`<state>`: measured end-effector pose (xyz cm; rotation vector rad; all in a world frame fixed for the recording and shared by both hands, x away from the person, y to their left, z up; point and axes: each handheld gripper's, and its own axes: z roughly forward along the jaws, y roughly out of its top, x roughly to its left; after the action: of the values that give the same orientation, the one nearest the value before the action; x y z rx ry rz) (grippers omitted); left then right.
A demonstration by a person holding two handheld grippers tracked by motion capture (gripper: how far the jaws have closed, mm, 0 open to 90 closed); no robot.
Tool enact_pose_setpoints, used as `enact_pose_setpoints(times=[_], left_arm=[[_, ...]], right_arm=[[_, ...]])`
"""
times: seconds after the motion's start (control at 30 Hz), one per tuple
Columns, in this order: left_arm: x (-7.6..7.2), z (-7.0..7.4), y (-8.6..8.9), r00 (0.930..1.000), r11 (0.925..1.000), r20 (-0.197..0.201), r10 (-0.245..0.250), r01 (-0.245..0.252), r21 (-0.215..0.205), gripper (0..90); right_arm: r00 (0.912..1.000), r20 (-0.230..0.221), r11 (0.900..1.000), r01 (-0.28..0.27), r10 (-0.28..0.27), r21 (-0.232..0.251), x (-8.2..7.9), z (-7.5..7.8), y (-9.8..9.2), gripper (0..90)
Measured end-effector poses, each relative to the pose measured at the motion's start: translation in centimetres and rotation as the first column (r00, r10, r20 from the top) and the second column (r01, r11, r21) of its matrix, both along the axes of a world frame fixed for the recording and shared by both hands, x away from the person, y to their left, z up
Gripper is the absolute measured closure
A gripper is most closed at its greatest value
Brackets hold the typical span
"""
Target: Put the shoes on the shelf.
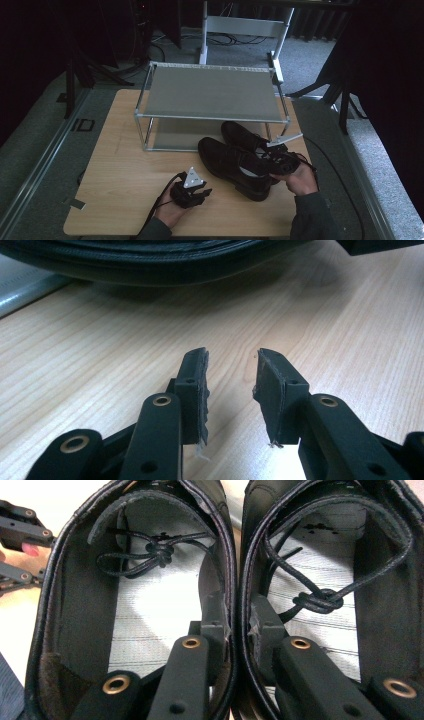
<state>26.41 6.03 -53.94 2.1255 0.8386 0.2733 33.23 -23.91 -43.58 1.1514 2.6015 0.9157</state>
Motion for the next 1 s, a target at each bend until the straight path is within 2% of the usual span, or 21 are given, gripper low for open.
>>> enact_pose_setpoints(times=[0.4,0.57,0.83,1.0], left_arm=[[0.7,0.4,0.3,0.9996,0.9995,-0.007,0.028,-0.028,-0.015,64.4],[1.0,0.6,0.3,0.9994,0.9992,-0.025,0.026,-0.027,-0.029,64.4],[1.2,0.9,-0.1,0.9994,0.9992,-0.017,0.029,-0.03,-0.027,64.4],[1.4,1.2,-0.2,0.9989,0.9979,-0.018,0.044,-0.045,-0.047,63.8]], right_arm=[[0.9992,0.01,0.999,0.039,-0.039,0.007,1.5,0.1,1.7,80.4],[0.9985,0.022,0.999,0.051,-0.051,0.005,2.1,-0.1,2.6,80.4],[0.9975,0.025,0.998,0.065,-0.066,0.016,2.8,-0.3,3.8,80.3],[0.9949,0.027,0.995,0.097,-0.098,0.028,3.1,-0.4,4.3,80.3]])
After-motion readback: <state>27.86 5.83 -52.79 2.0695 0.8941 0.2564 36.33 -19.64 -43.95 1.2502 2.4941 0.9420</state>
